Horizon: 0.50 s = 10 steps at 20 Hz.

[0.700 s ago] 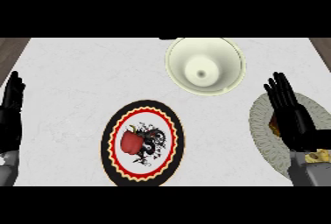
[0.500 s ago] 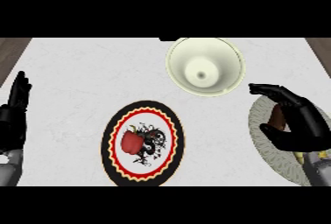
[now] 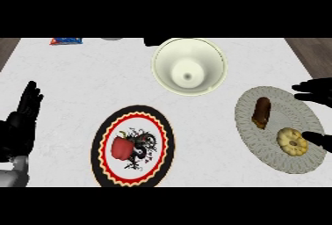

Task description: Pick the squash from the placemat and place it in the bowl

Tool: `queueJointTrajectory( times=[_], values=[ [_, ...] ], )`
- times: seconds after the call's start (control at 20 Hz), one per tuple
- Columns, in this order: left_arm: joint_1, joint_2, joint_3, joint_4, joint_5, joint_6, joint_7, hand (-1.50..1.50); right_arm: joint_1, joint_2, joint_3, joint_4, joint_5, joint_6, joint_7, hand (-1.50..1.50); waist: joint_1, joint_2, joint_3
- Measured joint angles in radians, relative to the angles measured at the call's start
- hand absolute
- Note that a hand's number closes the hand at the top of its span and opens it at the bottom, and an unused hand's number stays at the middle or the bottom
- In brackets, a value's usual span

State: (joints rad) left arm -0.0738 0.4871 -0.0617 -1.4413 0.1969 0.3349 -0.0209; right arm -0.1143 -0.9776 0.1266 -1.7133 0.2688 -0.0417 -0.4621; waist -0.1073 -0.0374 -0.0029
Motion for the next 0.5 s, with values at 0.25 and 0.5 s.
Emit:
queueJointTrajectory(
  times=[0.25,0.5],
  values=[
    [0.021,0.012,0.024,-0.030,0.038,-0.026,0.027,0.00,0.250,-0.077,-0.092,-0.020,0.130,-0.158,-0.201,-1.50,-0.011,0.007,0.005],
    [0.008,0.010,0.016,-0.061,0.034,-0.038,0.057,0.00,0.516,-0.075,-0.238,-0.128,0.162,-0.261,-0.261,-1.50,0.016,0.018,0.003]
  ],
)
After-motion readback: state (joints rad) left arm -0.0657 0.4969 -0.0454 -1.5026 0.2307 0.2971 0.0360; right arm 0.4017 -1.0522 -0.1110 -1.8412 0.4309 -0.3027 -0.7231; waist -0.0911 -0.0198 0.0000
